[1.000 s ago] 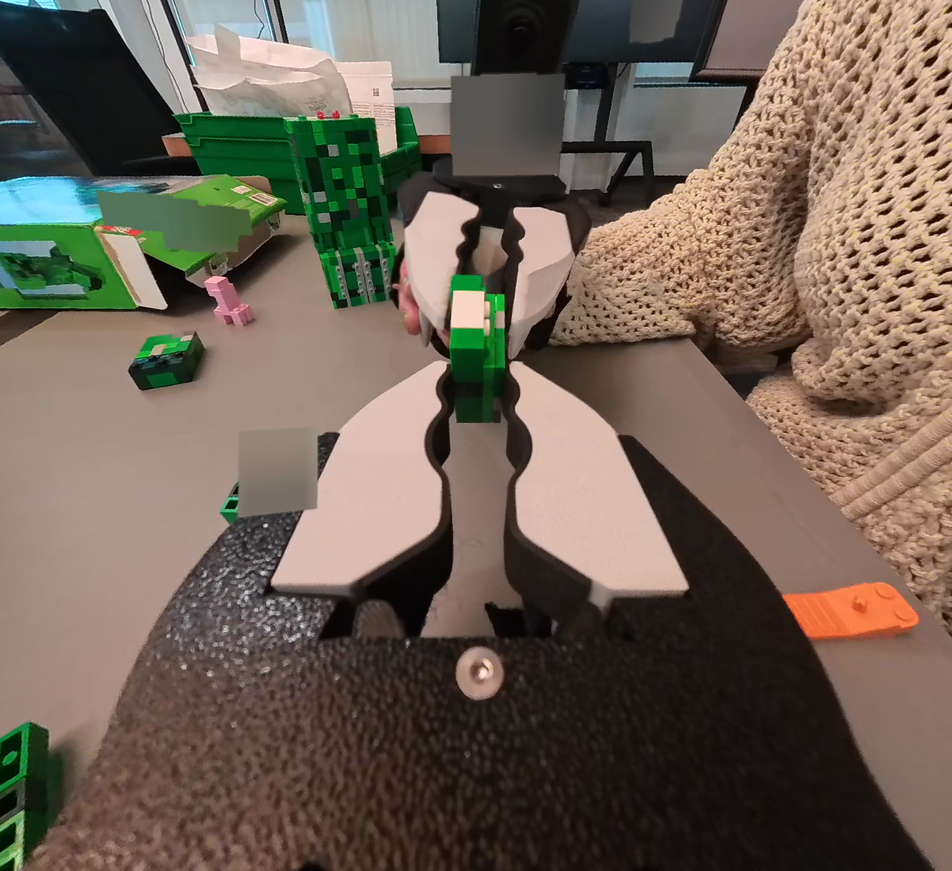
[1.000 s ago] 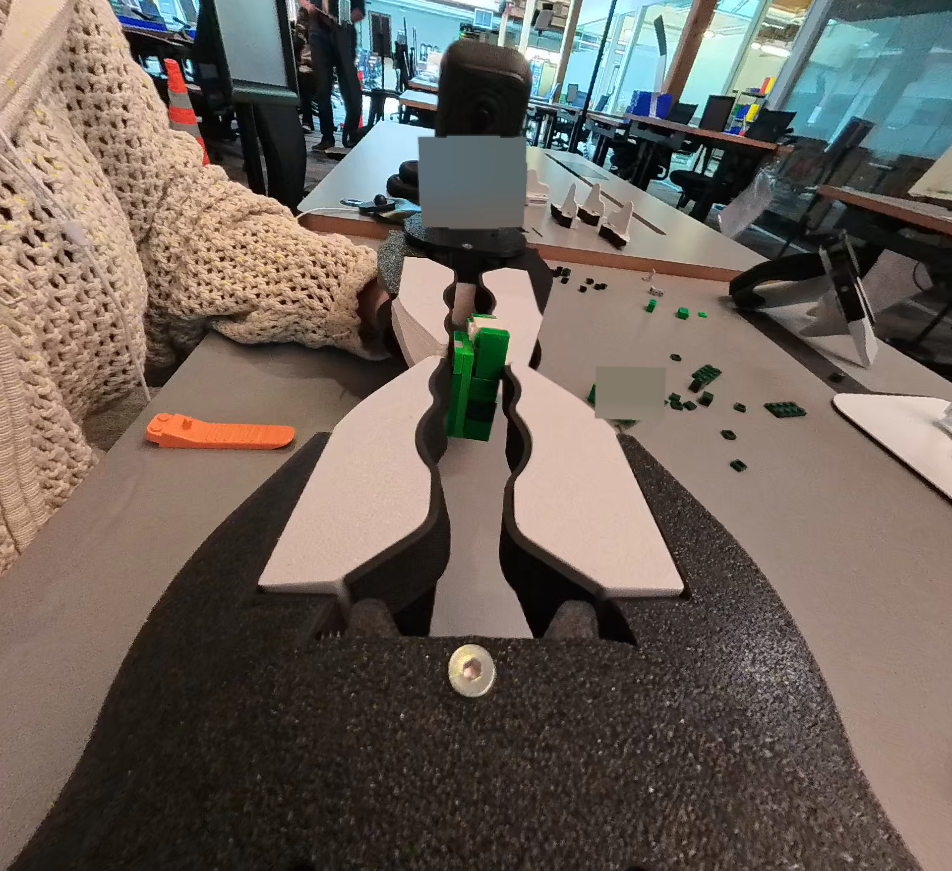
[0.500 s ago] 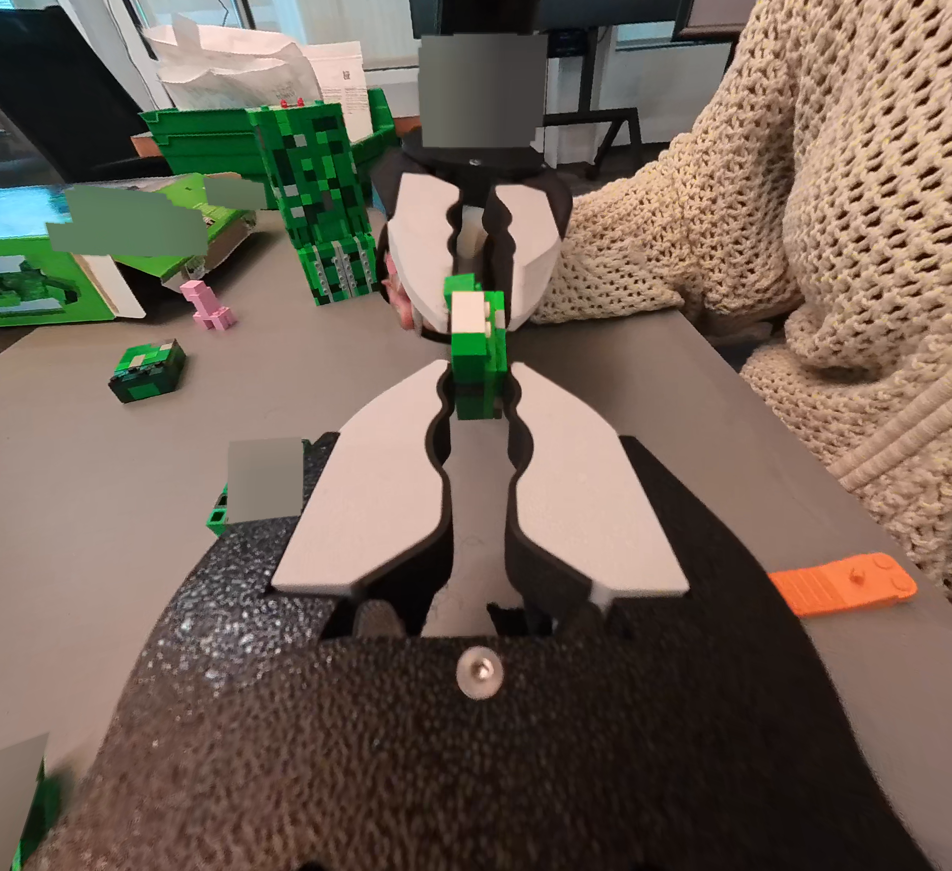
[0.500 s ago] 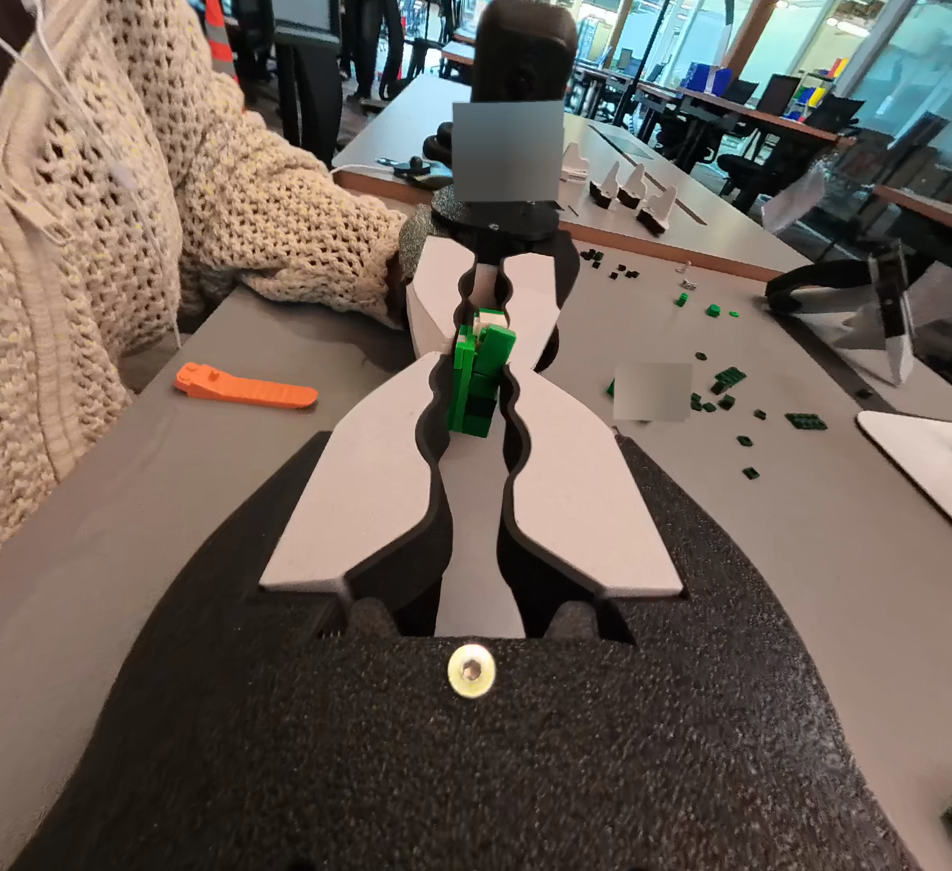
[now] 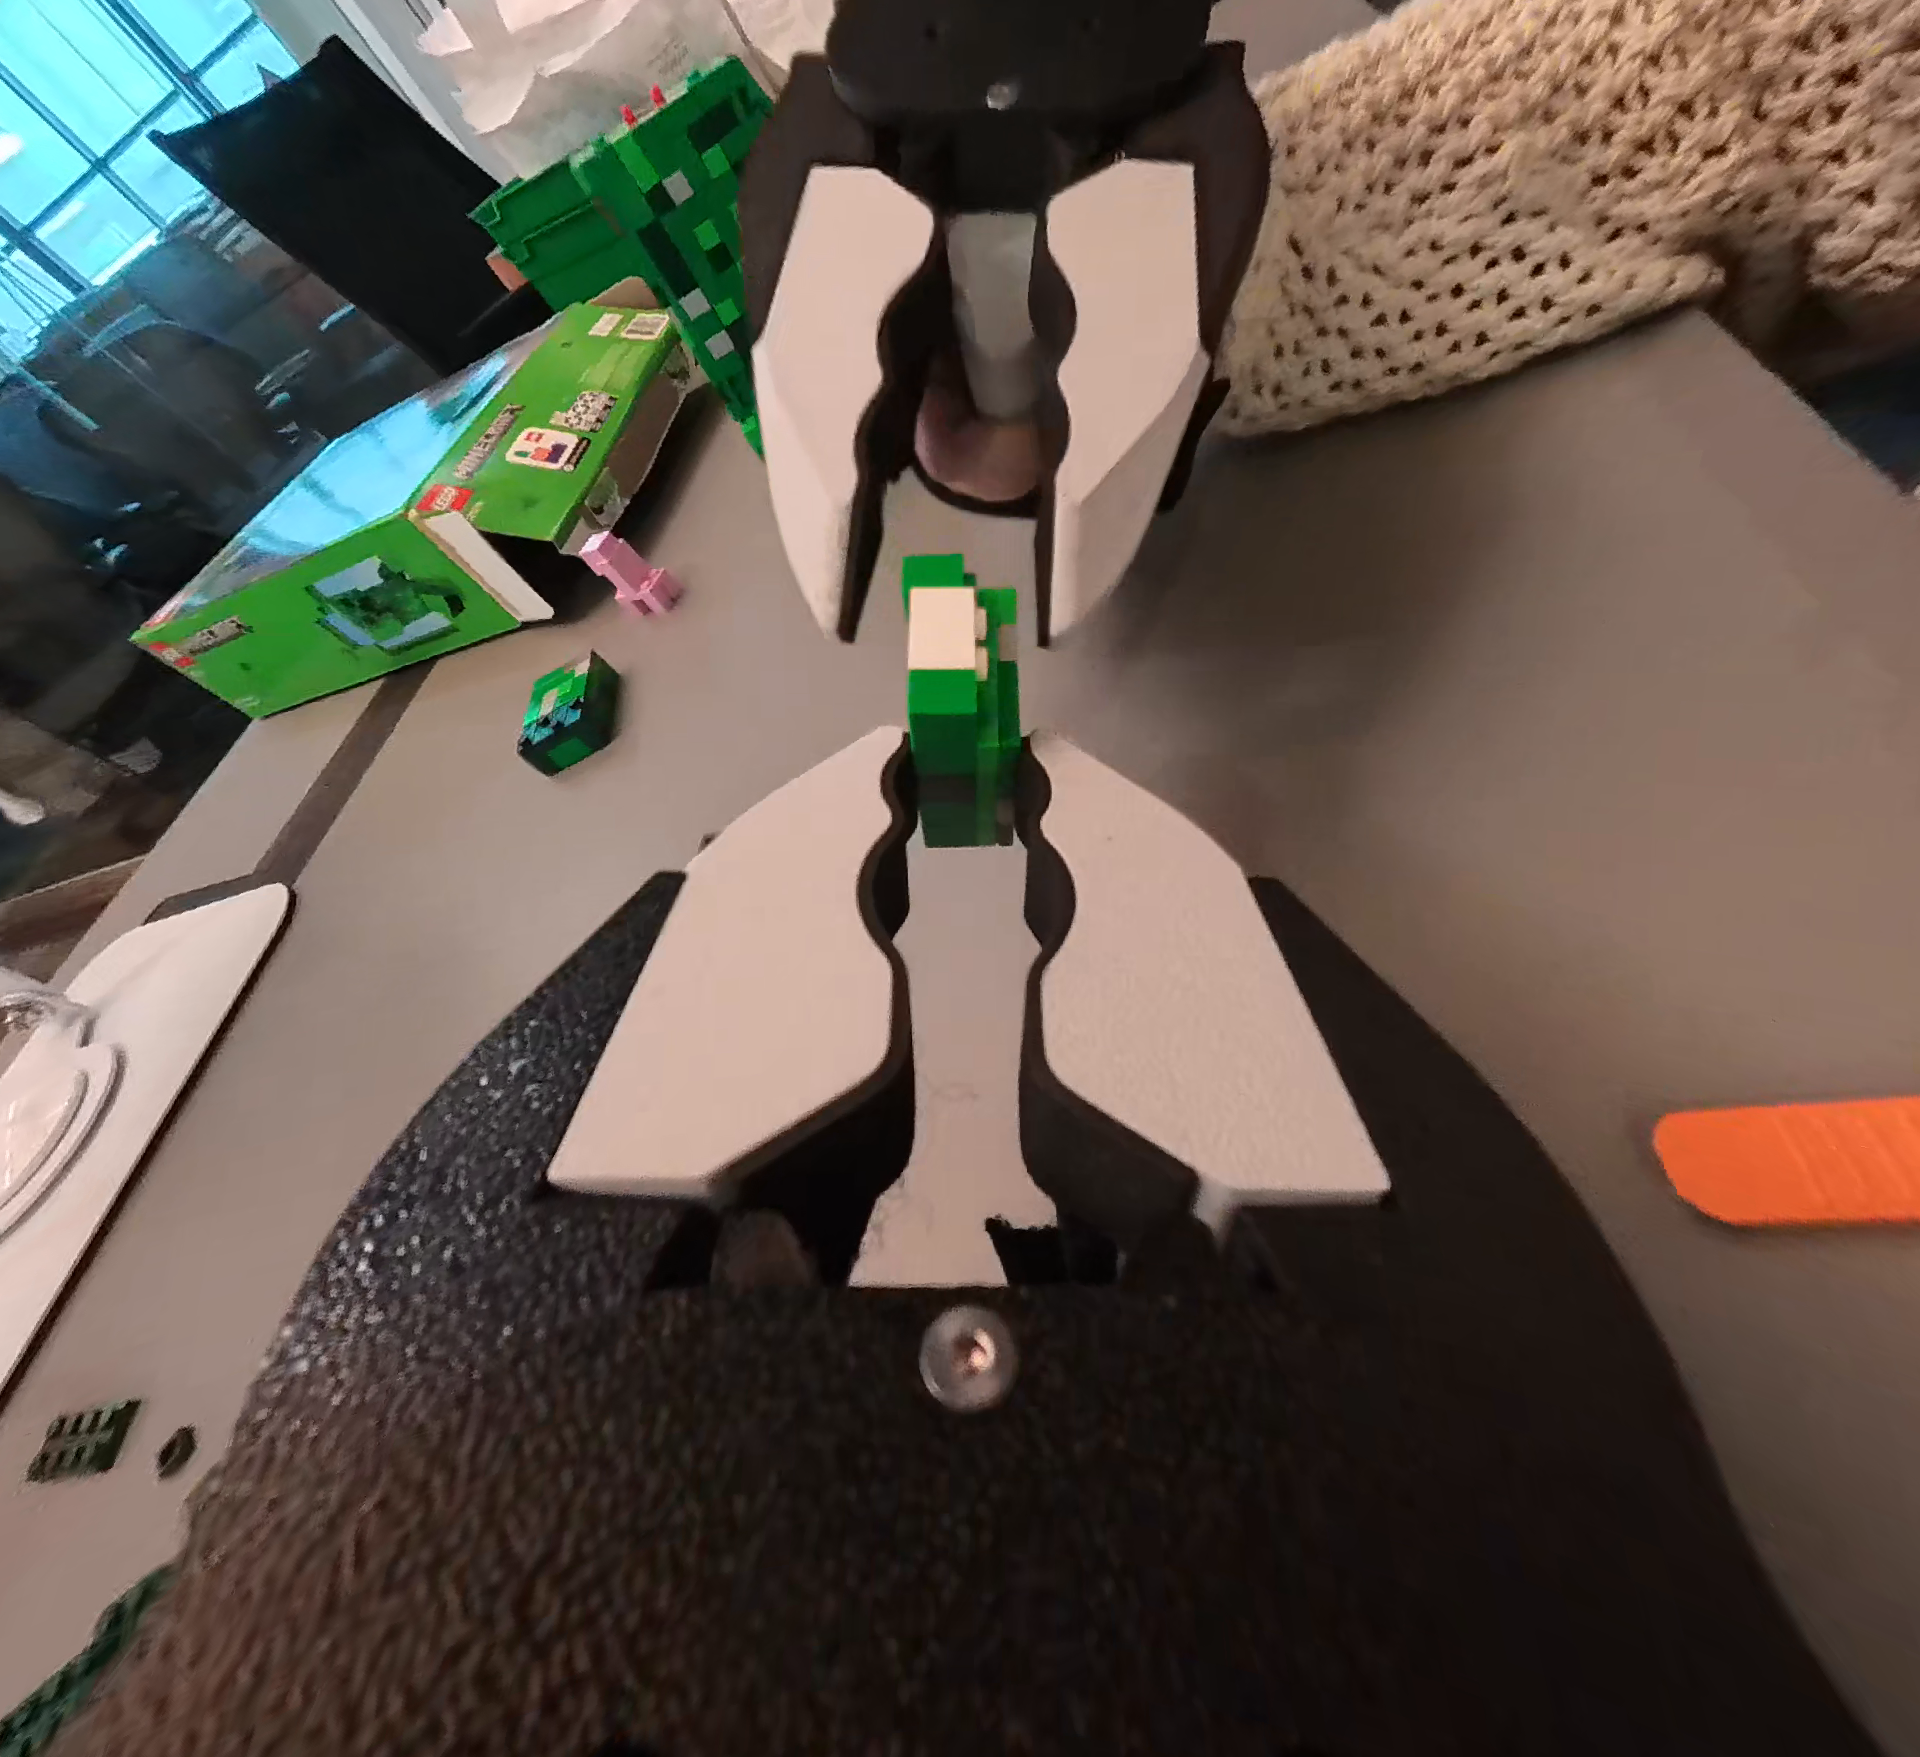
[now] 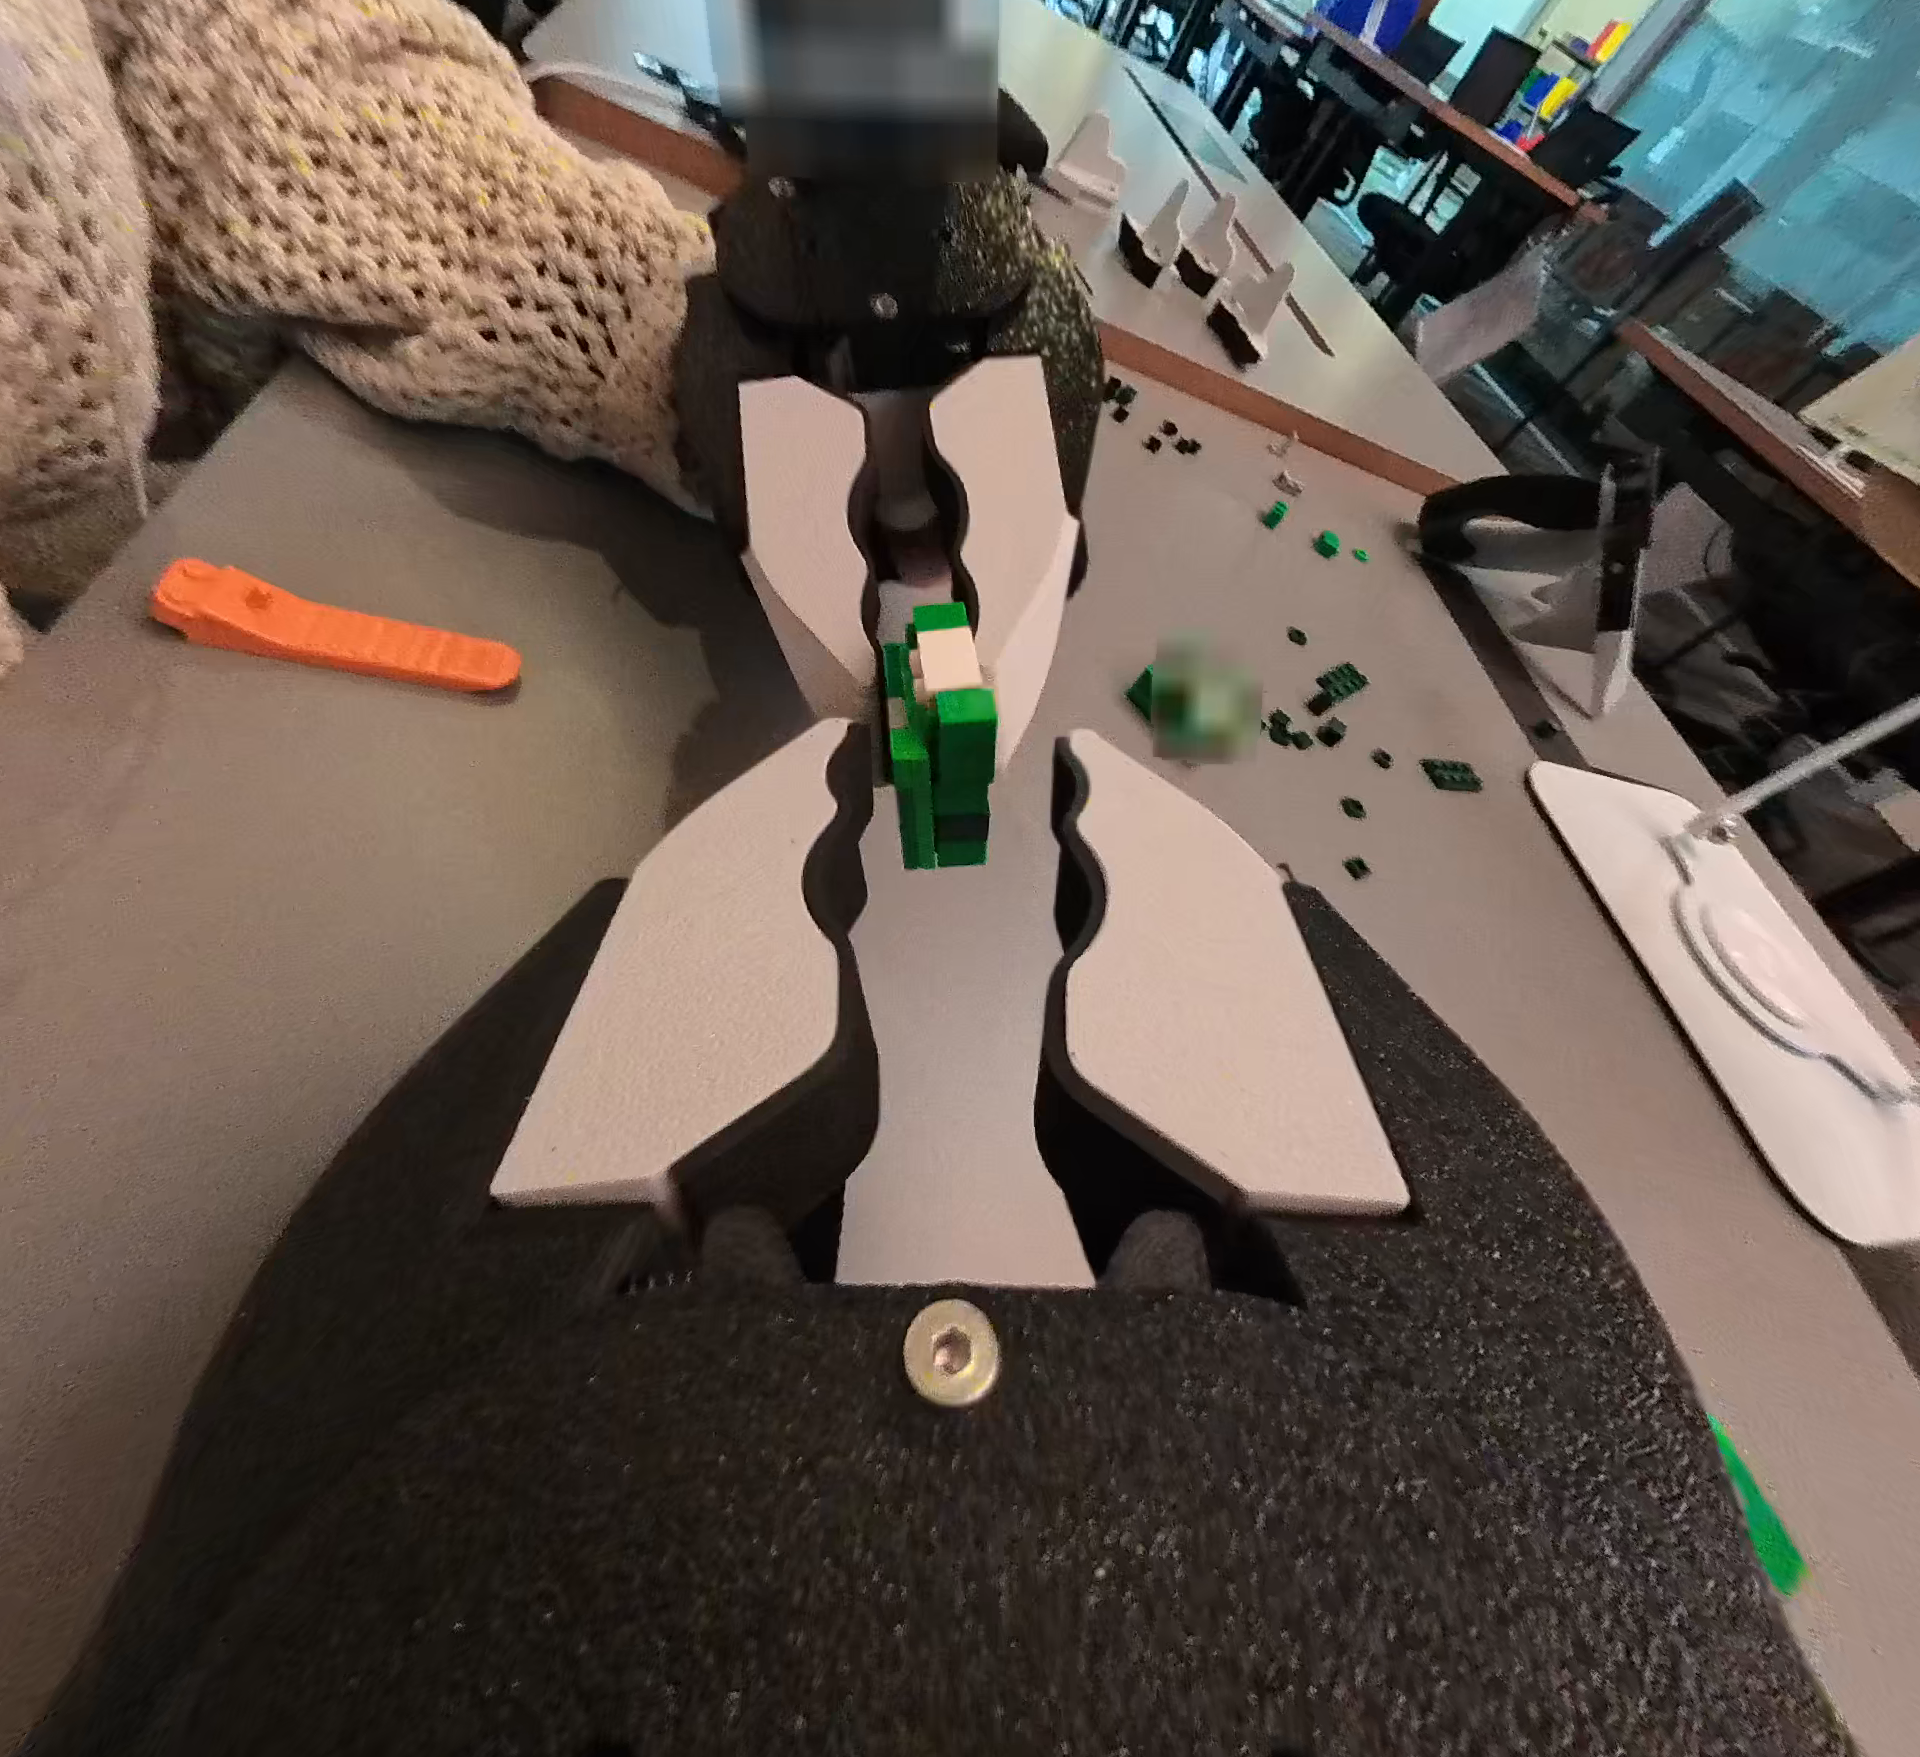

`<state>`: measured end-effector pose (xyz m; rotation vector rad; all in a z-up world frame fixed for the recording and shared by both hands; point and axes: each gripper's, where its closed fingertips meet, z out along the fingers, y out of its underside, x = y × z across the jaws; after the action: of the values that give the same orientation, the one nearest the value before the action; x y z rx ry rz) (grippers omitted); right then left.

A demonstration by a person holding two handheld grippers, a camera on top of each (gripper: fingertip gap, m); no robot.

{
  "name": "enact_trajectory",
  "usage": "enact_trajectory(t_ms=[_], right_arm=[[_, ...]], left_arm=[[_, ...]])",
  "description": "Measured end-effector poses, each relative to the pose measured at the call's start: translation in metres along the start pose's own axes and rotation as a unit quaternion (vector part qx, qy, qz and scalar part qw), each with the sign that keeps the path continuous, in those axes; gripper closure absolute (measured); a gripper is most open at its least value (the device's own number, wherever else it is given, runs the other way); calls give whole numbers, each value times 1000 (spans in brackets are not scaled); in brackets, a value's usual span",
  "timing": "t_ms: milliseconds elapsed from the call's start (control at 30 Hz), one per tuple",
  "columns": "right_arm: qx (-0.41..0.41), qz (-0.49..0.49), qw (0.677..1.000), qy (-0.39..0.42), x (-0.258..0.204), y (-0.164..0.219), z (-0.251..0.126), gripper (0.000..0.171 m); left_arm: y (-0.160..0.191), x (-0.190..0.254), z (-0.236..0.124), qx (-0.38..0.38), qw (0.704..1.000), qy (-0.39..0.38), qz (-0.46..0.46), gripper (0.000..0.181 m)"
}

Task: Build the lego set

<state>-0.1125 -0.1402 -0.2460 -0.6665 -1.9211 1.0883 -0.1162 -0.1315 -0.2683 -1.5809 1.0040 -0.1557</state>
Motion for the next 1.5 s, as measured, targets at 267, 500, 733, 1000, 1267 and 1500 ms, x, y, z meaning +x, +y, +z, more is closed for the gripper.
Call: enact_trajectory(t_ms=[267,500,733,1000,1267,1500], right_arm=[[-154,-138,977,44,3,28,-2,136],[-255,-228,938,56,-2,47,6,138],[-256,-202,944,49,-2,54,8,140],[-219,10,976,-3,11,65,-22,143],[-190,164,968,-17,16,89,-7,142],[-211,167,963,-24,13,102,2,146]], left_arm=[[20,2,9,-88,994,-17,57,164],[33,7,16,-146,984,-24,100,164],[32,8,17,-135,987,-18,87,164],[37,2,15,-152,983,-33,94,164],[39,-8,13,-152,981,-69,99,164],[40,-9,14,-169,965,-100,176,164]])
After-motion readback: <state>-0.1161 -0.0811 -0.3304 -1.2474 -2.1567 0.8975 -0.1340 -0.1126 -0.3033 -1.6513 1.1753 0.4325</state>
